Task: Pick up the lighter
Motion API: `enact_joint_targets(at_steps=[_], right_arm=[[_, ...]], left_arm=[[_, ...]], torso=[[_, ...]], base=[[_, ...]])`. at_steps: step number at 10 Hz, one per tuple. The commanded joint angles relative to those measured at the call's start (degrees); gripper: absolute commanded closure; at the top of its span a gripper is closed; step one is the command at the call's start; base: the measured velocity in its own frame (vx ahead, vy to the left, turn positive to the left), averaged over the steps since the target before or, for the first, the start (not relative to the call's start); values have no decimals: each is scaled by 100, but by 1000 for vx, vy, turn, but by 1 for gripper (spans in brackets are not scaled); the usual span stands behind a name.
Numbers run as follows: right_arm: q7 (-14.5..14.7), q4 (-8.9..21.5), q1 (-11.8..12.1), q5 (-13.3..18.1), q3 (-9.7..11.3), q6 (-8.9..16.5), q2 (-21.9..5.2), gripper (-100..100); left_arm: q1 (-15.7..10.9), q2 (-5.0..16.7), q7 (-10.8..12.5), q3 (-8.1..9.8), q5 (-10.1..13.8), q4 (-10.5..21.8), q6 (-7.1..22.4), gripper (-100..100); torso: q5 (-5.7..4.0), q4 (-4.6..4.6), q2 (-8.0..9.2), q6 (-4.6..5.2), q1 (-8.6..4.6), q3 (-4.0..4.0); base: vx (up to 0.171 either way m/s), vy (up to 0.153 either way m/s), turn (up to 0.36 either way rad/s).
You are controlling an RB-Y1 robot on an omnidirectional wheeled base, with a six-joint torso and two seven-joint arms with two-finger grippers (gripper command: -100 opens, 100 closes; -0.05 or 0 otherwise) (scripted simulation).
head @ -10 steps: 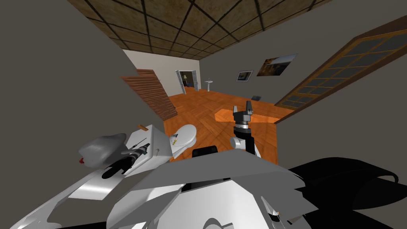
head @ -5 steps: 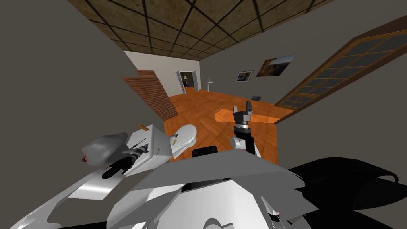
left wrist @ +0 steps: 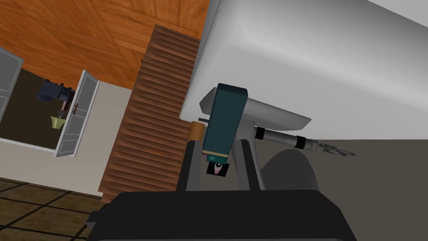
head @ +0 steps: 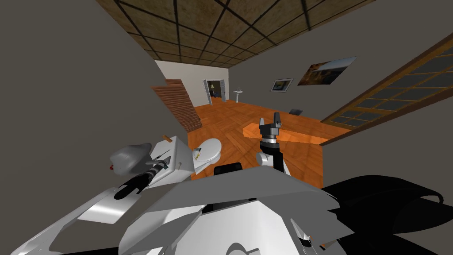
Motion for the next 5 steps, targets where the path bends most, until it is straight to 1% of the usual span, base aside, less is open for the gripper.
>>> enact_joint_targets(at_steps=[1, 3, 4, 5], right_arm=[[0, 0, 0, 0, 0, 0, 0, 0], [0, 0, 0, 0, 0, 0, 0, 0], [0, 0, 0, 0, 0, 0, 0, 0], [0, 0, -1, 0, 0, 0, 0, 0]], left_arm=[[74, 78, -26, -7, -27, -241, 10, 100], [136, 120, -47, -13, -59, -426, 22, 100], [103, 117, -38, -18, -36, -337, 3, 100], [107, 120, -40, -18, -36, -345, -3, 0]], torso=[[0, 0, 0, 0, 0, 0], [0, -1, -4, 2, -3, -2], [-1, 0, 1, -1, 2, 0], [1, 1, 12, 4, 4, 6]], base=[[86, -1, 239], [75, 2, 177], [25, 2, 38], [0, 0, 0]])
